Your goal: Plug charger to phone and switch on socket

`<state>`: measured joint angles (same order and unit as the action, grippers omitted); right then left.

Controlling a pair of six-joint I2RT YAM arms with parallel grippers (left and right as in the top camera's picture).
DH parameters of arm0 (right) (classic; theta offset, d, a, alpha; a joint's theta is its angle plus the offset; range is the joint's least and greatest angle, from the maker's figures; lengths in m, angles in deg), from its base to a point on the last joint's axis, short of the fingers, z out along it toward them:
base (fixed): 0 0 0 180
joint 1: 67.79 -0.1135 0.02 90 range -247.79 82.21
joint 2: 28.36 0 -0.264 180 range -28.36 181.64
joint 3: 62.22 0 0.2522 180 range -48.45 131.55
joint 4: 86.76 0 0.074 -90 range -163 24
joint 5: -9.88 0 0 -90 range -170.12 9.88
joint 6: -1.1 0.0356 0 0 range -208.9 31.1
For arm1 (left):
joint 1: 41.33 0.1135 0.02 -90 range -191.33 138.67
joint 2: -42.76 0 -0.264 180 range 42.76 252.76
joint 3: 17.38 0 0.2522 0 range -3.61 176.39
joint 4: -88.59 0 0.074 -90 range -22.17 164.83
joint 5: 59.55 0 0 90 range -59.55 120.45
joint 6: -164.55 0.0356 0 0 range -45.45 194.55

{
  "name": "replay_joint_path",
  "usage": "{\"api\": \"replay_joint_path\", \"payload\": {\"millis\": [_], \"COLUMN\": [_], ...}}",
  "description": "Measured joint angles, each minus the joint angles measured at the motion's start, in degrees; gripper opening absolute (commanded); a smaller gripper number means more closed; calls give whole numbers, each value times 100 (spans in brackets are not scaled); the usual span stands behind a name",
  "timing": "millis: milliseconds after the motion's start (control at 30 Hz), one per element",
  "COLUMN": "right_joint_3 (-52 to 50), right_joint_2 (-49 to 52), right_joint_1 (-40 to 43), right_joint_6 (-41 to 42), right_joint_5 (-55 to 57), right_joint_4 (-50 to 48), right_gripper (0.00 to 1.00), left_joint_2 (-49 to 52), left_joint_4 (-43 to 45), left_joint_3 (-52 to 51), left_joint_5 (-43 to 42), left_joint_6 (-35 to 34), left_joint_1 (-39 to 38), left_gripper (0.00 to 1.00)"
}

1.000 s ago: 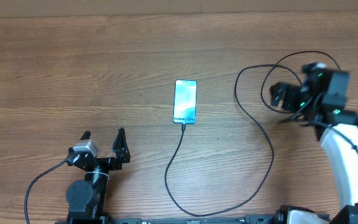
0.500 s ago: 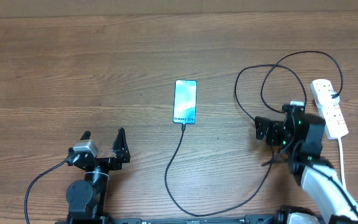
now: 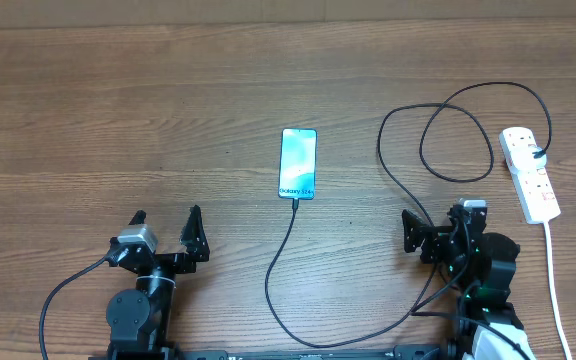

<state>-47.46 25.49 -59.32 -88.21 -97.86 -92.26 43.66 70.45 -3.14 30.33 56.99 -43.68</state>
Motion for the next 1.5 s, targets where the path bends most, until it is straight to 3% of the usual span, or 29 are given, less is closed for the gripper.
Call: {"api": "replay_joint_path", "payload": {"millis": [667,1133,1500], "right_joint_3": [2,2,2], "right_joint_2": [-3274,-5230,-5311], "right_joint_1": [-446,-868,-935], "right_joint_6": [61,181,214], "right_joint_5": [24,-48,-50], "right_joint_4": [2262,2286,2284], "right_gripper": [100,100,100], "left_joint_2": [0,0,0], "left_joint_4": [0,0,0], "left_joint_3": [0,0,0], "left_joint_5": [-2,-2,-2], "left_joint_6": [0,0,0], "left_joint_1": [0,0,0], "left_gripper": [100,99,100]}}
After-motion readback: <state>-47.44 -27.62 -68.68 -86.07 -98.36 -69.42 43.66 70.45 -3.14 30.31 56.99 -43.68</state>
